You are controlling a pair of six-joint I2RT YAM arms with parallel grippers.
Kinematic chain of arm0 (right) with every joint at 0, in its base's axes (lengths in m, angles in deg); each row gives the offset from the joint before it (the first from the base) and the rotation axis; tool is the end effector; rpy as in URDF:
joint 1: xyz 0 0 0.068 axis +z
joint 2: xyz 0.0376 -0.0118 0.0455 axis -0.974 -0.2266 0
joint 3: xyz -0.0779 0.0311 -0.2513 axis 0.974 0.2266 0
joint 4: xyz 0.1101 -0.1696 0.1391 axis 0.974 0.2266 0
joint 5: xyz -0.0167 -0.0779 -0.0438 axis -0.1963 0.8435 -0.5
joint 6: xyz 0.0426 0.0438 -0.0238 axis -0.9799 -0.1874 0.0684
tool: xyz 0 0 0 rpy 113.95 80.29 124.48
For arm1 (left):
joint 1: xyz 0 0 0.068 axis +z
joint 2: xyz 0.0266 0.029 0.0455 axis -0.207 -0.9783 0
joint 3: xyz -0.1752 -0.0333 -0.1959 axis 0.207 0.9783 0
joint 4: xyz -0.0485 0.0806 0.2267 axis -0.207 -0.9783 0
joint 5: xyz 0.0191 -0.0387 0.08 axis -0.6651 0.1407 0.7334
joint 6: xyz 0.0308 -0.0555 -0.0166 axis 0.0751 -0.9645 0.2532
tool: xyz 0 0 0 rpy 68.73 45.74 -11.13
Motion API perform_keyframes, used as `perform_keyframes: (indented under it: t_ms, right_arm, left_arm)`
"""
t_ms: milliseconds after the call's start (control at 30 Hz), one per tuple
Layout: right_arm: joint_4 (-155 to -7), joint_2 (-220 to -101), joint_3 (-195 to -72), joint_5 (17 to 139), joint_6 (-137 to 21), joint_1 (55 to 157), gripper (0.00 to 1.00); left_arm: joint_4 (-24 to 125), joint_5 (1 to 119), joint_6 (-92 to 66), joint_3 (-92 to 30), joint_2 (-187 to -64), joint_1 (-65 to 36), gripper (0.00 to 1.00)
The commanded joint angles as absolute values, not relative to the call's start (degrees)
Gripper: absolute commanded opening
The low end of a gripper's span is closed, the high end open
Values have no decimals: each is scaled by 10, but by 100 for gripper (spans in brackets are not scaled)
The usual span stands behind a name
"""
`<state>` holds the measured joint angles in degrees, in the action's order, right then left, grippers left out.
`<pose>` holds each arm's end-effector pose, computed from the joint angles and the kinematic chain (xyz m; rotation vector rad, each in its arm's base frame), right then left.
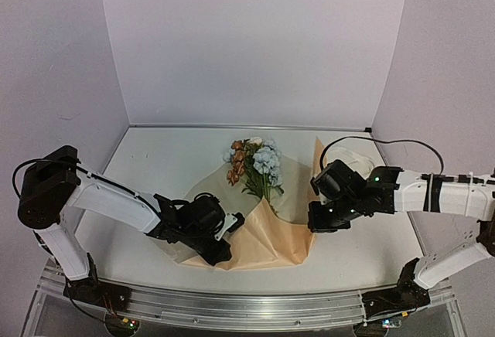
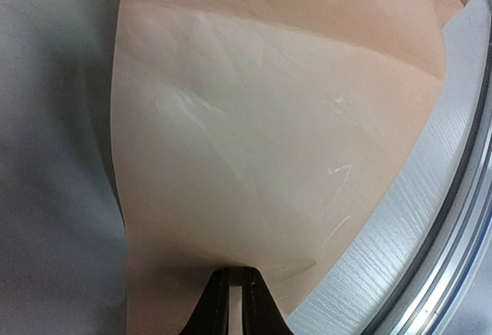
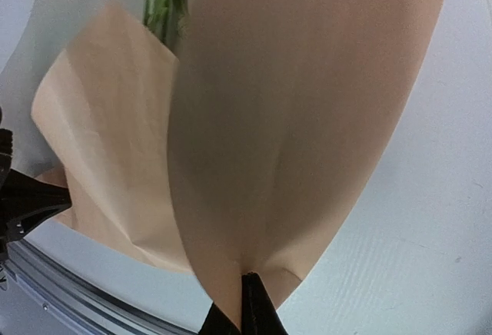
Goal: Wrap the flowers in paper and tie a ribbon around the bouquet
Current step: Fold the one-fourth-folded wrapping paper at the center of the board.
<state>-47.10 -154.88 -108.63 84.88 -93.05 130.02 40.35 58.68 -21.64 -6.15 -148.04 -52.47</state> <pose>0.1515 0.2028 0.2125 -0.2681 2.7170 0.5657 0.1267 -0.2844 0.1213 1.1017 2.5357 -0.6898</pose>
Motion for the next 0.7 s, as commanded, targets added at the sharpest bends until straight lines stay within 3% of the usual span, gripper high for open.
perform_keyframes:
  t_ms: [0, 233, 667]
  right_arm:
    - [-449, -1580, -1144, 865, -913, 1316, 0]
    - [-355, -1504, -1068, 1031, -993, 1315, 0]
    - [-377, -1435, -1010, 1005, -991, 1315, 0]
  left_arm:
    - [421, 583, -226, -66, -1478, -523, 8]
    - [392, 606, -187, -118, -1458, -527, 14]
    - [416, 671, 56, -296, -1582, -596, 17]
